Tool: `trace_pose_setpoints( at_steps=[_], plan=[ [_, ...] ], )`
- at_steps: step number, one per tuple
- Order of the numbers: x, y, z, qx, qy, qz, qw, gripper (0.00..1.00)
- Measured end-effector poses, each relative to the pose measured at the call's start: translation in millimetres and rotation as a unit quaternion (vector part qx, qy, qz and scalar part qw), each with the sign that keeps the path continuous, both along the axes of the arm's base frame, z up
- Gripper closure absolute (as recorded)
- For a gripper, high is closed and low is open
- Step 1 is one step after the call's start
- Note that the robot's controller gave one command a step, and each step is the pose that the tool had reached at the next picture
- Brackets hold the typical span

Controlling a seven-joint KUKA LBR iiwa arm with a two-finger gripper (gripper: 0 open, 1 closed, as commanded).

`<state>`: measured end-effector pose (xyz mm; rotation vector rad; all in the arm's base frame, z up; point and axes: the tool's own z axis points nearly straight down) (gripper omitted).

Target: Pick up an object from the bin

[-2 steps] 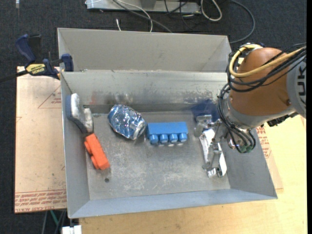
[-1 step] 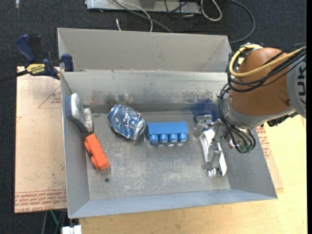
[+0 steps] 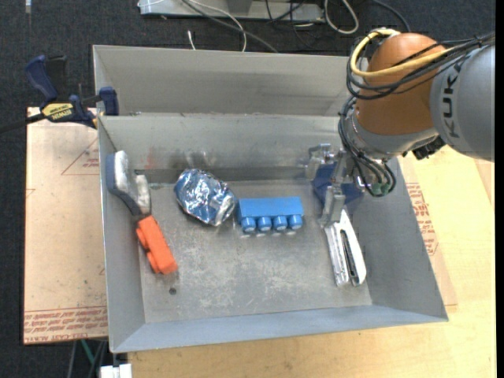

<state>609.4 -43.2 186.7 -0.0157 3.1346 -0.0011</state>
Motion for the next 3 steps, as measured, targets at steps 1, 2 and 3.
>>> trace_pose_setpoints(
  at_steps=[1, 2, 3],
  plan=[
    [-110.4, 44, -11, 0.001, 0.0057, -0.016, 0.9999, 0.00],
    [5.0, 51, -95, 0.000, -0.0046, 0.000, 1.0000, 0.00],
    [-59.2, 45, -15, 0.001, 0.0041, -0.010, 0.9999, 0.00]
  ],
)
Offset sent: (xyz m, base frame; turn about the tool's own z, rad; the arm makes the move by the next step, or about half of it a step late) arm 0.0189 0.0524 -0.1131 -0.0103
